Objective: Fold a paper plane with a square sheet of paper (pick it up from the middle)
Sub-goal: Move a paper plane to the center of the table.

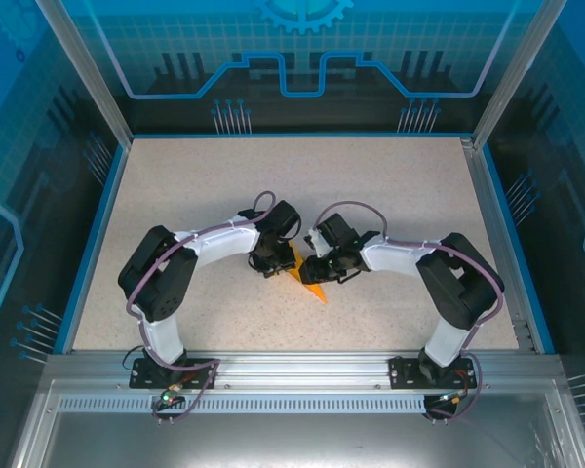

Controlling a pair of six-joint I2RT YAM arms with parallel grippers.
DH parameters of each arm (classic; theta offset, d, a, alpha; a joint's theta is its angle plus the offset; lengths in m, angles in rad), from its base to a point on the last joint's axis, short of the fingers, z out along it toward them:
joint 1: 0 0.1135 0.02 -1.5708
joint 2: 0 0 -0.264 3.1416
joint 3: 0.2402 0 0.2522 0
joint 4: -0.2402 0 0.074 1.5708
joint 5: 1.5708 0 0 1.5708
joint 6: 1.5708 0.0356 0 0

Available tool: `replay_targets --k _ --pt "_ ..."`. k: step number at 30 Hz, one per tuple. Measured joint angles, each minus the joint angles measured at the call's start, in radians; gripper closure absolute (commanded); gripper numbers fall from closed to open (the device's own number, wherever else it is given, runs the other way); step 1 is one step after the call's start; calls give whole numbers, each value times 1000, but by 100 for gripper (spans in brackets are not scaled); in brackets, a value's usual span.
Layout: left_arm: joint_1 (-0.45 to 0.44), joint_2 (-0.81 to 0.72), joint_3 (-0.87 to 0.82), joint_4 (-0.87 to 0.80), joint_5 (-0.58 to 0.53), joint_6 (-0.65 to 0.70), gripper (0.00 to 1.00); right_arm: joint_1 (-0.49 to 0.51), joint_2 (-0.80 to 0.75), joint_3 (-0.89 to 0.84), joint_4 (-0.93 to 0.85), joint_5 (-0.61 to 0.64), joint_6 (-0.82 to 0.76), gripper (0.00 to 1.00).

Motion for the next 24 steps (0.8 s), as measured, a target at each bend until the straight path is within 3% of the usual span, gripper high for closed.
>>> replay_targets --k 15,22,24 --pt "0 -54 -52 23 0 0 66 68 57 100 -107 128 -50 82" --pt "0 -86 -81 53 0 0 65 112 43 116 -152 252 -27 97" --pt "2 -90 -82 57 -1 2 57 117 27 114 -158 280 7 97"
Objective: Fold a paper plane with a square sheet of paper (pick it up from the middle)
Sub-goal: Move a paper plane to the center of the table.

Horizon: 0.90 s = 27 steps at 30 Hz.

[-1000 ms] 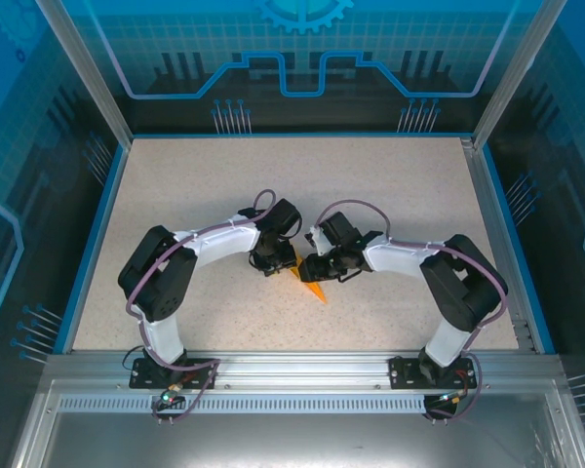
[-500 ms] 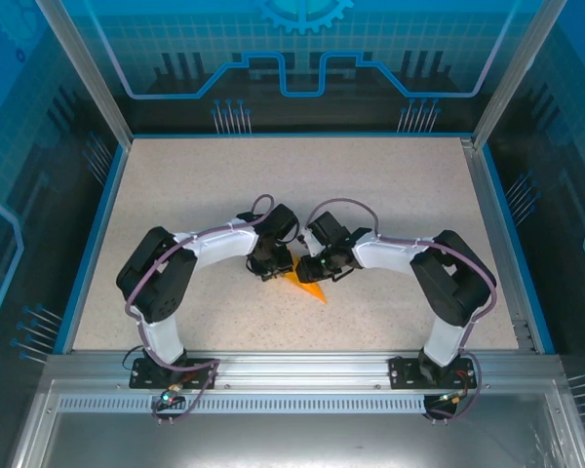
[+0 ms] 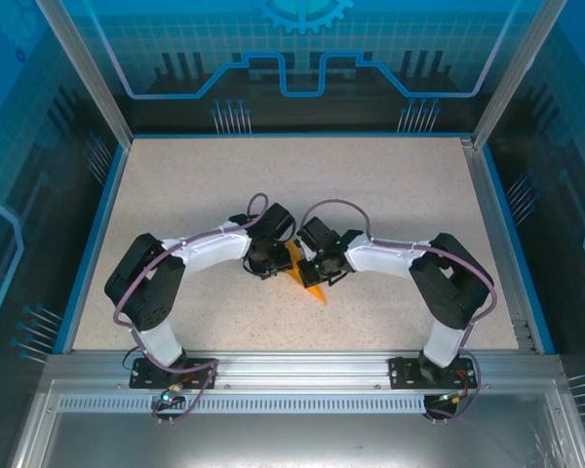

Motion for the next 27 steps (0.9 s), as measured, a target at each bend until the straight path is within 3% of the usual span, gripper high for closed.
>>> replay_targets --k 6,15,27 --pt "10 -25 -21 56 5 -10 49 10 -80 -43 5 107 143 96" --pt "35 -123 -53 108 -7 -47 49 49 -42 21 -107 272 266 96" --pt "83 -302 -208 107 -102 -117 47 32 82 207 -191 306 263 94"
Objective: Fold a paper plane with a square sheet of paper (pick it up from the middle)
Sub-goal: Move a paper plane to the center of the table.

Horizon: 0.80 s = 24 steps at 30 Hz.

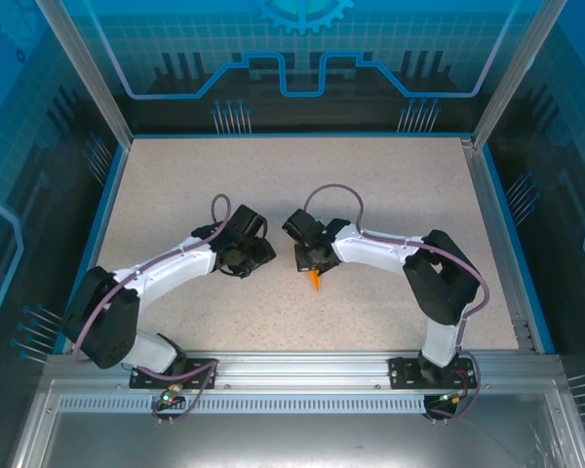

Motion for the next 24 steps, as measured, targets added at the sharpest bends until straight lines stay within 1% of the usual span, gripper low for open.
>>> replay_targets --k 6,11,16,20,22,24 --pt "4 -82 -51 2 -50 -24 46 -28 82 78 -39 2 -3 94" --pt "4 -98 -64 4 -70 -24 46 -29 133 108 -64 8 0 88" --pt "5 -99 -66 3 -77 -24 45 -31 156 112 -72 8 5 78" --pt "8 -99 -66 3 -77 -24 45 -31 162 119 -80 8 9 76" --pt "11 -99 -66 3 -77 -24 45 -31 166 123 -84 9 11 72" --pt "13 -99 -66 4 -78 -24 45 -31 176 136 -98 11 13 72"
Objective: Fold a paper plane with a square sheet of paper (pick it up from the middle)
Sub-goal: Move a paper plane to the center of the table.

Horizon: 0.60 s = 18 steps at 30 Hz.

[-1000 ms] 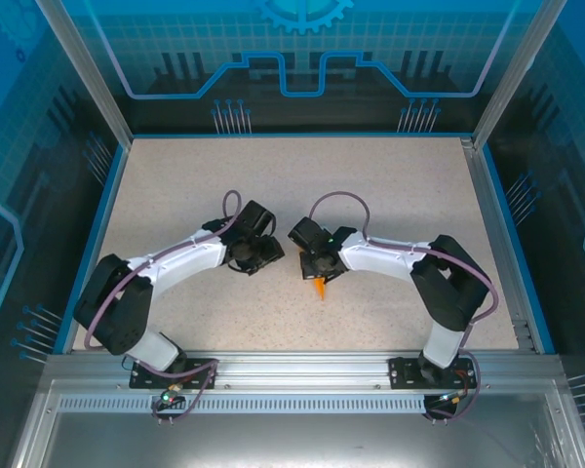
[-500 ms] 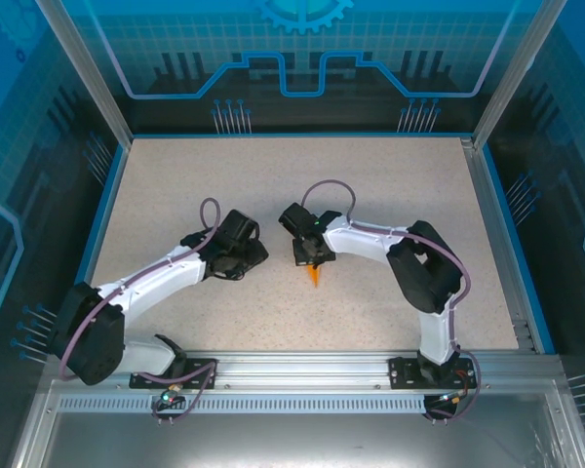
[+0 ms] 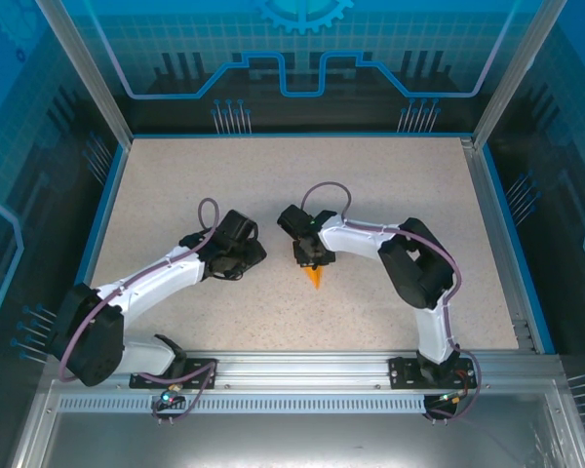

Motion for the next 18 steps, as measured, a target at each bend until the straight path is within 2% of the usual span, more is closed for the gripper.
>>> replay_targets --k 8,10,18 --pt "0 0 0 0 -3 0 45 1 71 117 -95 24 25 73" --pt "0 -1 0 0 -3 0 45 1 80 134 -106 29 32 67" --pt "0 -5 0 -1 -3 0 44 2 138 222 -143 31 45 75"
